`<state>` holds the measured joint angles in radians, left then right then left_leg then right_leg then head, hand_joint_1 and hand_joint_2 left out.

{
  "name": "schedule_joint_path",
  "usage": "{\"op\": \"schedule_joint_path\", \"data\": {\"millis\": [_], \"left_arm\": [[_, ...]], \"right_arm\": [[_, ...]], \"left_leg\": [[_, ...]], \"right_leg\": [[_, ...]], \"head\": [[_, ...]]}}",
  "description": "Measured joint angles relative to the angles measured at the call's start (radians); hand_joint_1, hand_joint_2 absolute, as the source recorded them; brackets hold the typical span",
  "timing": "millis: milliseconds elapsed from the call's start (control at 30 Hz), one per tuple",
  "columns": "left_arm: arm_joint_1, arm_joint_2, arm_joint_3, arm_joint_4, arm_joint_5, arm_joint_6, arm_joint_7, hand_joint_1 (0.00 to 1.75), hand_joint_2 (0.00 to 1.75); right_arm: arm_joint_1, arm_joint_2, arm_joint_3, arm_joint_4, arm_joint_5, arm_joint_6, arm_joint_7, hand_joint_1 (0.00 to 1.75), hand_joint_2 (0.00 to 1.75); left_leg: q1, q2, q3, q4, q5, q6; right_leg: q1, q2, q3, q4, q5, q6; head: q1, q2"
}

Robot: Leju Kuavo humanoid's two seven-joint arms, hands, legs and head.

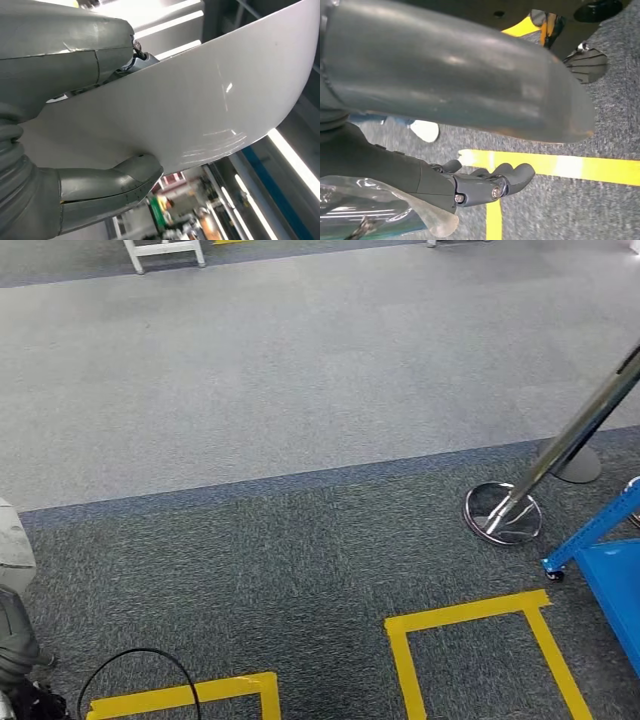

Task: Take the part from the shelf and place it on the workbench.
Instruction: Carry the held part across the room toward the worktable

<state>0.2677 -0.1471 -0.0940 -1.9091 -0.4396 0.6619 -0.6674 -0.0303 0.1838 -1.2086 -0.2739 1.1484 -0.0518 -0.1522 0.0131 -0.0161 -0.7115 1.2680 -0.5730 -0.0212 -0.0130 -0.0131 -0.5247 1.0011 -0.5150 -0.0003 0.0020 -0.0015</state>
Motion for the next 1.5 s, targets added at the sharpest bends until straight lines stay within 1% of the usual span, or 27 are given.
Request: {"op": "schedule_joint_path", "data": {"millis": [67,100,167,233,300,333,400,467,500,533,567,633,700,767,800,833,867,900,967,1033,1067,1133,1200,1267,1333,1400,1500], "left_arm": [[0.001,0.0,0.0,0.001,0.0,0.0,0.0,1.75,1.75],[0.001,0.0,0.0,0.001,0.0,0.0,0.0,1.75,1.75],[0.0,0.0,-0.001,0.002,0.0,0.0,0.001,1.75,1.75],[0.0,0.001,-0.003,0.002,0.0,0.0,0.002,1.75,1.75],[0.001,0.001,-0.005,0.002,0.0,0.0,0.003,1.75,1.75],[0.002,0.001,-0.006,0.002,0.0,0.0,0.004,1.75,1.75],[0.0,0.0,-0.008,0.002,0.0,0.0,0.004,1.75,1.75],[-0.002,0.0,-0.009,0.002,0.0,0.0,0.004,1.75,1.75],[-0.002,0.0,-0.01,0.002,0.0,0.0,0.004,1.75,1.75],[-0.001,0.0,-0.01,0.002,0.0,0.0,0.004,1.75,1.75],[-0.001,0.0,-0.01,0.002,0.0,0.0,0.005,1.75,1.75],[-0.001,0.0,-0.01,0.002,0.0,0.0,0.005,1.75,1.75],[-0.001,0.0,-0.01,0.003,0.0,0.0,0.006,1.75,1.75],[-0.001,0.0,-0.01,0.004,0.0,0.0,0.007,1.75,1.75],[-0.001,0.0,-0.01,0.005,0.0,0.0,0.007,1.75,1.75],[0.0,0.0,-0.01,0.005,0.0,0.0,0.007,1.75,1.75],[0.0,0.0,-0.01,0.005,0.0,0.0,0.007,1.75,1.75],[-0.001,0.001,-0.01,0.005,0.0,0.0,0.007,1.75,1.75],[-0.004,0.001,-0.01,0.005,0.0,0.0,0.007,1.75,1.75],[-0.004,0.001,-0.01,0.006,0.0,0.0,0.008,1.75,1.75],[-0.004,0.001,-0.01,0.007,0.0,0.0,0.008,1.75,1.75],[-0.003,0.001,-0.01,0.007,0.0,0.0,0.008,1.75,1.75],[-0.004,0.002,-0.01,0.008,0.0,0.0,0.008,1.75,1.75],[-0.003,0.002,-0.01,0.008,0.0,0.0,0.009,1.75,1.75],[0.0,0.003,-0.009,0.009,0.0,0.0,0.009,1.75,1.75],[0.0,0.003,-0.009,0.008,0.0,0.0,0.009,1.75,1.75],[0.0,0.001,-0.01,0.009,0.0,0.0,0.009,1.75,1.75]], "right_arm": [[-0.001,0.0,0.0,0.0,0.0,0.0,0.0,0.0,0.0],[-0.001,0.0,0.0,0.0,0.001,0.001,0.0,0.0,0.0],[-0.002,0.0,0.0,0.0,0.001,0.002,0.0,0.0,0.0],[-0.003,-0.001,0.0,0.0,0.001,0.003,0.0,0.0,0.0],[-0.006,-0.001,0.0,0.0,0.001,0.003,0.0,0.0,0.0],[-0.007,-0.001,0.0,0.001,0.002,0.004,0.0,0.0,0.0],[-0.01,-0.001,0.0,0.001,0.002,0.005,-0.001,0.0,0.0],[-0.008,-0.001,0.0,0.001,0.002,0.006,-0.002,0.0,0.0],[-0.006,-0.001,0.0,0.001,0.002,0.006,-0.002,0.0,0.0],[-0.003,-0.001,0.0,0.001,0.002,0.006,-0.002,0.0,0.0],[-0.002,-0.001,0.0,0.002,0.003,0.006,-0.002,0.0,0.0],[-0.002,-0.001,0.0,0.002,0.004,0.005,-0.002,0.0,0.0],[-0.002,-0.004,0.0,0.002,0.005,0.004,-0.002,0.0,0.0],[-0.002,-0.007,0.0,0.002,0.006,0.003,0.0,0.0,0.0],[-0.002,-0.007,0.0,0.002,0.006,0.002,0.001,0.0,0.0],[-0.003,-0.007,0.0,0.002,0.006,0.002,0.002,0.0,0.0],[-0.003,-0.007,0.0,0.002,0.006,0.002,0.002,0.0,0.0],[-0.002,-0.007,-0.001,0.002,0.006,0.002,0.002,0.0,0.0],[-0.001,-0.007,-0.001,0.003,0.006,0.002,0.001,0.0,0.0],[0.0,-0.007,-0.001,0.003,0.008,0.002,0.002,0.0,0.0],[0.0,-0.007,-0.001,0.003,0.01,0.002,0.001,0.0,0.0],[-0.001,-0.006,-0.001,0.003,0.012,0.003,0.001,0.0,0.0],[-0.002,-0.007,-0.001,0.004,0.015,0.003,0.001,0.0,0.0],[-0.003,-0.007,-0.001,0.004,0.017,0.003,0.001,0.0,0.0],[-0.005,-0.007,-0.001,0.004,0.018,0.003,0.0,0.0,0.0],[-0.006,-0.007,-0.001,0.004,0.019,0.003,-0.001,0.0,0.0],[-0.004,-0.007,0.0,0.005,0.019,0.003,-0.002,0.0,0.0]], "left_leg": [[0.006,0.007,-0.007,0.02,0.011,-0.005],[0.008,0.014,0.017,-0.027,0.041,-0.007],[0.005,0.055,0.087,-0.162,0.095,-0.004],[-0.003,0.083,0.122,-0.234,0.106,0.01],[-0.007,0.067,0.122,-0.238,0.103,0.027],[-0.007,0.056,0.123,-0.241,0.104,0.034],[-0.004,0.035,0.124,-0.246,0.108,0.048],[-0.005,0.014,0.125,-0.247,0.108,0.057],[-0.008,0.001,0.125,-0.247,0.106,0.06],[-0.011,-0.013,0.127,-0.247,0.105,0.062],[-0.014,-0.028,0.129,-0.247,0.104,0.063],[-0.017,-0.059,0.136,-0.247,0.101,0.064],[-0.017,-0.085,0.136,-0.244,0.099,0.061],[-0.011,-0.111,0.129,-0.244,0.1,0.051],[-0.008,-0.124,0.126,-0.245,0.102,0.045],[-0.007,-0.123,0.125,-0.244,0.101,0.04],[-0.009,-0.104,0.121,-0.235,0.093,0.035],[-0.012,-0.075,0.109,-0.207,0.075,0.03],[-0.012,-0.014,0.057,-0.095,0.016,0.02],[-0.005,0.002,0.001,0.016,-0.021,0.01],[-0.001,0.005,-0.005,0.026,-0.012,0.005],[0.004,0.022,0.043,-0.072,0.057,0.0],[0.0,0.072,0.109,-0.201,0.106,0.004],[-0.009,0.097,0.129,-0.246,0.107,0.017],[-0.011,0.075,0.128,-0.252,0.109,0.033],[-0.008,0.051,0.13,-0.259,0.114,0.047],[-0.008,0.017,0.131,-0.261,0.115,0.059]], "right_leg": [[0.001,-0.031,0.004,0.0,-0.005,0.001],[0.001,-0.044,0.008,0.0,-0.008,0.003],[0.004,-0.067,0.015,0.001,-0.017,0.011],[0.009,-0.086,0.018,-0.002,-0.026,0.024],[0.01,-0.105,0.029,-0.007,-0.031,0.035],[0.008,-0.099,0.033,-0.005,-0.036,0.04],[0.003,-0.05,0.011,0.048,-0.071,0.045],[0.002,0.001,-0.06,0.182,-0.13,0.045],[0.003,0.008,-0.101,0.25,-0.151,0.043],[0.005,0.011,-0.13,0.29,-0.151,0.04],[0.007,0.014,-0.142,0.291,-0.13,0.035],[0.012,0.034,-0.111,0.181,-0.042,0.022],[0.012,0.091,-0.061,0.058,0.017,0.011],[0.012,0.121,-0.039,0.017,0.022,0.007],[0.013,0.11,-0.034,0.009,0.022,0.007],[0.012,0.097,-0.029,0.004,0.024,0.004],[0.011,0.082,-0.023,-0.004,0.025,0.001],[0.01,0.065,-0.016,-0.012,0.026,-0.002],[0.01,0.031,-0.007,-0.019,0.024,-0.008],[0.01,-0.003,-0.002,-0.019,0.018,-0.008],[0.01,-0.019,0.001,-0.019,0.015,-0.007],[0.008,-0.047,0.013,-0.019,0.006,-0.002],[0.011,-0.068,0.021,-0.018,-0.004,0.009],[0.017,-0.088,0.028,-0.018,-0.012,0.02],[0.015,-0.108,0.036,-0.02,-0.019,0.03],[0.01,-0.078,0.024,0.012,-0.046,0.039],[0.008,0.002,-0.075,0.208,-0.132,0.042]], "head": [[0.0,0.0],[0.0,0.0],[-0.001,0.0],[0.0,0.0],[0.002,0.0],[0.004,0.0],[0.008,0.0],[0.012,0.0],[0.013,0.0],[0.013,0.0],[0.013,0.0],[0.013,0.0],[0.011,0.0],[0.01,0.0],[0.011,0.0],[0.011,0.0],[0.009,0.0],[0.008,0.0],[0.005,0.0],[0.004,0.0],[0.004,0.0],[0.004,0.0],[0.003,0.0],[0.006,0.0],[0.009,0.0],[0.012,0.0],[0.02,0.0]]}}
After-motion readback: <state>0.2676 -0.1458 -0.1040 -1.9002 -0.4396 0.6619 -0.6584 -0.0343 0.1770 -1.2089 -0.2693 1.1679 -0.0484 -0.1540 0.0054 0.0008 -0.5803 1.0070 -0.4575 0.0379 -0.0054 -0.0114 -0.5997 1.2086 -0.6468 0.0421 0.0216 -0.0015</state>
